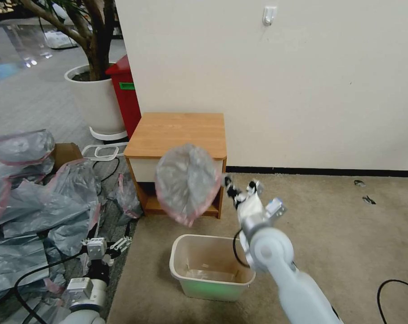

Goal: Pick up the garbage bag from the table and place it over the trash can.

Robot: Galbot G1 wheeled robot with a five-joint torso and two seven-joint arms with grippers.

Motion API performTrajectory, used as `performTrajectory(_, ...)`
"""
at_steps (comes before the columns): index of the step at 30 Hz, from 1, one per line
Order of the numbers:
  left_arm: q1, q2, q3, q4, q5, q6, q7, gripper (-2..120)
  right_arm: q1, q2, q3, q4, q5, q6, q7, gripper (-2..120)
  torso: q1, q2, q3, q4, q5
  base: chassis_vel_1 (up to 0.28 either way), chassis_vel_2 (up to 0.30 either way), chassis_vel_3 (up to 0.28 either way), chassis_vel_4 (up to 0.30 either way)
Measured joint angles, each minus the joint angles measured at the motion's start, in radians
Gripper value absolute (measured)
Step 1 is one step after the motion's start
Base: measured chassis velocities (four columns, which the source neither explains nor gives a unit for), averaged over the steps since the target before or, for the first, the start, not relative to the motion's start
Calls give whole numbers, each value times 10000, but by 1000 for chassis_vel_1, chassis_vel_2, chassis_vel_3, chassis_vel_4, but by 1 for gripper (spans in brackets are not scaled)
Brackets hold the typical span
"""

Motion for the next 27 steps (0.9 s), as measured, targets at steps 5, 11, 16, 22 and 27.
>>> performTrajectory(5, 26, -17, -44, 47, -26, -66, -2, 100, -1198, -616, -322, 520, -660, -514, 5, 0, 0, 0, 0, -1, 1, 0, 0, 0, 0)
performTrajectory(11, 16, -58, -3, 98, -23, -87, -14, 100, -2122, -872, -691, 495, -1491, -545, -59, 0, 0, 0, 0, -1, 1, 0, 0, 0, 0)
performTrajectory(16, 20, -80, 29, 21, 1, -87, -16, 100, -2304, -779, -807, 378, -1790, -440, -85, 0, 0, 0, 0, 0, 2, 0, 0, 0, 0)
performTrajectory(22, 80, -37, 68, -4, 50, -126, -17, 100, -2538, -601, -919, 471, -2120, -323, 29, 0, 0, 0, 1, 0, 1, 0, 0, 0, 0)
performTrajectory(27, 92, -12, 203, -41, 168, -126, -17, 100, -2606, -502, -890, 579, -2358, -392, 234, 7, 0, 0, 1, 0, 0, 0, 0, 0, 0)
